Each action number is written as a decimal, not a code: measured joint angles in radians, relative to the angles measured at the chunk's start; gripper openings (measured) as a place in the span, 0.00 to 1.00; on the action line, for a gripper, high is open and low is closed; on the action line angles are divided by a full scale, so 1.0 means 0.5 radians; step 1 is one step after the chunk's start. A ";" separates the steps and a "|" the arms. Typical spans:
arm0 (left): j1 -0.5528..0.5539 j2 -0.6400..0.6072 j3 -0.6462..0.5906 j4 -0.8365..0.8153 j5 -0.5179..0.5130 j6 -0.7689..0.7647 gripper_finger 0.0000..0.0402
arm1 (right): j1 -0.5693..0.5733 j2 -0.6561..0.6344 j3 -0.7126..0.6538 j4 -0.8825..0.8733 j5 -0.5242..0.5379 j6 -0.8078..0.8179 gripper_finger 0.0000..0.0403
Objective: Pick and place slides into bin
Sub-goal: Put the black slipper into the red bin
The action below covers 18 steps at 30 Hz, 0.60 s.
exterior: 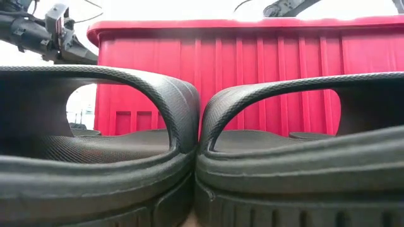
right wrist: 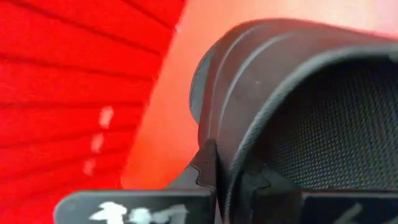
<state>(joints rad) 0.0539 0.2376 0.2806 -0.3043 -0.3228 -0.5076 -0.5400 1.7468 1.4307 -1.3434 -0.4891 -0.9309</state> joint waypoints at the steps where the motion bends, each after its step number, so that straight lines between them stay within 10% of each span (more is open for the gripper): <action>1: -0.001 0.016 0.000 -0.003 0.008 0.002 0.09 | 0.000 0.027 0.000 -0.004 -0.036 -0.003 0.01; 18: 0.000 0.076 0.000 0.280 -0.003 0.302 0.09 | -0.098 0.299 0.004 -0.100 -0.190 -0.152 0.01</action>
<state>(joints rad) 0.0538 0.2758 0.2806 -0.1644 -0.3241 -0.3563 -0.5890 1.8963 1.4326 -1.3935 -0.5842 -1.0067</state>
